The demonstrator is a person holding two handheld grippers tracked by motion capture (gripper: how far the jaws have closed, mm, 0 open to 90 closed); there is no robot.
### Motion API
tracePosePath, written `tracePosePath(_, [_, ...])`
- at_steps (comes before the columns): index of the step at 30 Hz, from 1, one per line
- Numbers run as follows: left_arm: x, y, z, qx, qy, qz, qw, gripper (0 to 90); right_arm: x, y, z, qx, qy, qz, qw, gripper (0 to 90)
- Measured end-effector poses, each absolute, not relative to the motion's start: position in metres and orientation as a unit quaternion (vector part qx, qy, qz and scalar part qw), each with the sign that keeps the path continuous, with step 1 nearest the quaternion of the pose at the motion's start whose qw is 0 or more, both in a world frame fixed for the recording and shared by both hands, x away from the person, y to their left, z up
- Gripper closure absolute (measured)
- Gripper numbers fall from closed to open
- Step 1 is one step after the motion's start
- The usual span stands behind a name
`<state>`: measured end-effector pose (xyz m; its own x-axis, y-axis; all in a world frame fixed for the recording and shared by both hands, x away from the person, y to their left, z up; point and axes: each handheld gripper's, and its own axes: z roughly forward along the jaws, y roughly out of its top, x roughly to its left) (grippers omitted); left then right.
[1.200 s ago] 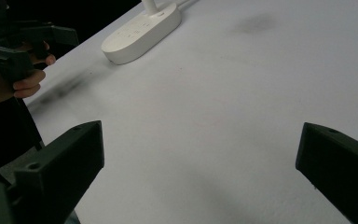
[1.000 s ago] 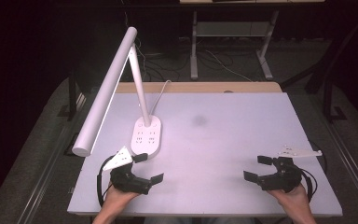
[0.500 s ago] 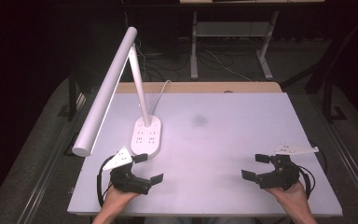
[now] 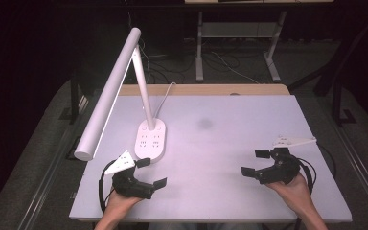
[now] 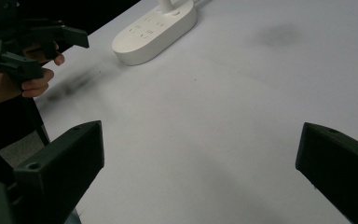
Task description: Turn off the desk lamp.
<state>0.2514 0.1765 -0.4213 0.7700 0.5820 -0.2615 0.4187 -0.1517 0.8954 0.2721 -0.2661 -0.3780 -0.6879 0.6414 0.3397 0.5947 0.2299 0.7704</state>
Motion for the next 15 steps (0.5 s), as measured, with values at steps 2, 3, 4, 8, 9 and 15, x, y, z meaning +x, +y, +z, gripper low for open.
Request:
tracePosePath(2, [0.252,0.176,-0.421,0.755,0.33,0.073,0.561,0.0,0.273,-0.265,-0.377,0.393,0.784,0.48,0.024,1.1])
tracePosePath(3, [0.252,0.176,-0.421,0.756,0.33,0.073,0.561,0.0,0.276,-0.263,-0.376,0.393,0.787,0.474,0.025,1.1])
tracePosePath(4, [0.252,0.176,-0.421,0.756,0.33,0.072,0.561,0.0,0.276,-0.263,-0.376,0.393,0.787,0.474,0.025,1.1])
tracePosePath(8, [0.252,0.176,-0.421,0.756,0.331,0.073,0.561,0.0,0.281,-0.26,-0.372,0.388,0.79,0.474,0.023,1.1])
tracePosePath(9, [0.252,0.176,-0.421,0.756,0.331,0.073,0.561,0.0,0.283,-0.259,-0.371,0.387,0.79,0.474,0.023,1.1])
tracePosePath(15, [0.251,0.176,-0.421,0.755,0.331,0.073,0.561,0.0,0.29,-0.253,-0.365,0.38,0.794,0.474,0.019,1.1])
